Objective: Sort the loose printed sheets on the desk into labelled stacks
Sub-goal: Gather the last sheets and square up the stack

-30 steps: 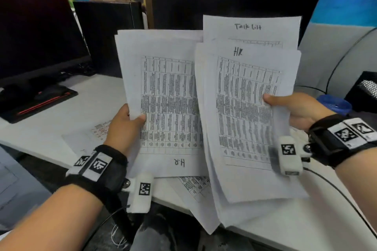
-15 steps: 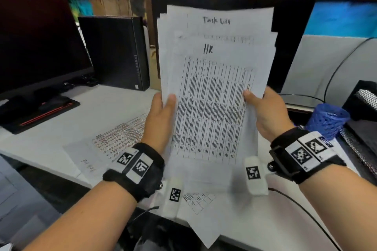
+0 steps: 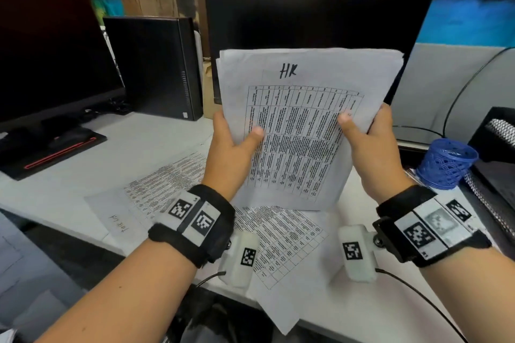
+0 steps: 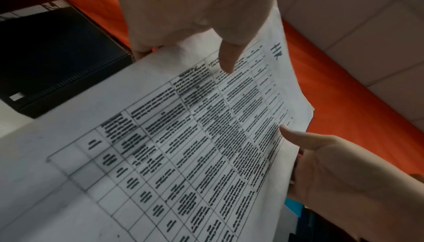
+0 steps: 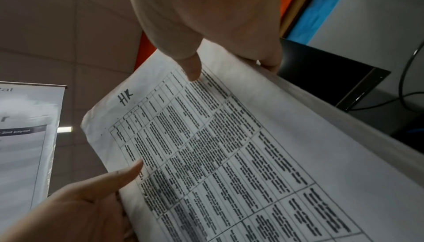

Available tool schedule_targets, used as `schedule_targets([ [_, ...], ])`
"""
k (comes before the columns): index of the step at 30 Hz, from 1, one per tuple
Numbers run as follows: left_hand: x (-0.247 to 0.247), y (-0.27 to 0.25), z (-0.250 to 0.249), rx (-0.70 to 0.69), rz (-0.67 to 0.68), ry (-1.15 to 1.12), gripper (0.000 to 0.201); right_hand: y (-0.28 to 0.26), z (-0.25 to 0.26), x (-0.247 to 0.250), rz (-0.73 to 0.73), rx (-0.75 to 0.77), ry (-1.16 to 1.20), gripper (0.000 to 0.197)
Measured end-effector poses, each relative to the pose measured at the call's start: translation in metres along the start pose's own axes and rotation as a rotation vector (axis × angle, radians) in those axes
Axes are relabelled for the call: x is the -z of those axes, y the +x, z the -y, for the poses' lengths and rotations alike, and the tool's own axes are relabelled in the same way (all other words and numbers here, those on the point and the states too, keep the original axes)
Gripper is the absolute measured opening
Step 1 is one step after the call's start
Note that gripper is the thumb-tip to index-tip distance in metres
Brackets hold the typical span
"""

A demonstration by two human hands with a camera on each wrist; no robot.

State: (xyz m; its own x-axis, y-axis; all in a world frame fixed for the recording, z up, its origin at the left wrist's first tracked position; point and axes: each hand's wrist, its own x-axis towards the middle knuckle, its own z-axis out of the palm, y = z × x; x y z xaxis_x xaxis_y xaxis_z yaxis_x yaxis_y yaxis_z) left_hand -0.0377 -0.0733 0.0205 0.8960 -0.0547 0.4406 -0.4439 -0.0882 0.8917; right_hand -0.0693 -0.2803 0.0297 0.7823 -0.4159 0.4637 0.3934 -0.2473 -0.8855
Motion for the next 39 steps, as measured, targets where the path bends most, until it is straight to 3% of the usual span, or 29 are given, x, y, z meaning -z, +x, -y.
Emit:
schedule_targets([
  [5,-0.001,0.002,0.011,0.097,-0.056,-0.021,0.059,0.009,-0.006,-0.005,0.004,-0.013,-0.050,0.025],
  [10,0.008,0.012,0.012,0.109,-0.101,-0.020,0.040,0.022,0.009,-0.013,-0.036,0.087,0.012,0.027],
  [15,0.030,0.022,0.009,0.178,-0.130,-0.006,0.015,0.042,0.020,-0.029,0.079,-0.016,0.105,0.025],
  [18,0.053,0.026,0.009,0.237,-0.170,0.096,0.006,0.041,0.009,-0.035,0.265,-0.177,-0.087,0.027],
  [22,0.095,0.029,0.023,0.420,-0.188,0.162,0.007,0.024,-0.039,-0.029,0.616,-0.472,-0.690,0.045],
  [26,0.142,0.038,0.058,0.719,-0.053,0.411,0.019,0.001,-0.067,-0.028,0.872,-0.540,-1.070,0.056],
  [30,0.158,0.040,0.085,0.818,0.108,0.718,0.040,-0.007,-0.079,-0.040,0.951,-0.526,-1.219,0.068],
  [32,0.158,0.038,0.090,0.848,0.157,0.816,0.046,-0.009,-0.085,-0.048,1.000,-0.512,-1.286,0.063],
  [35,0.157,0.036,0.091,0.848,0.206,0.898,0.051,-0.006,-0.090,-0.052,1.007,-0.550,-1.299,0.052],
  [39,0.152,0.035,0.092,0.849,0.233,0.825,0.045,0.002,-0.094,-0.041,0.884,-0.651,-1.154,0.031],
])
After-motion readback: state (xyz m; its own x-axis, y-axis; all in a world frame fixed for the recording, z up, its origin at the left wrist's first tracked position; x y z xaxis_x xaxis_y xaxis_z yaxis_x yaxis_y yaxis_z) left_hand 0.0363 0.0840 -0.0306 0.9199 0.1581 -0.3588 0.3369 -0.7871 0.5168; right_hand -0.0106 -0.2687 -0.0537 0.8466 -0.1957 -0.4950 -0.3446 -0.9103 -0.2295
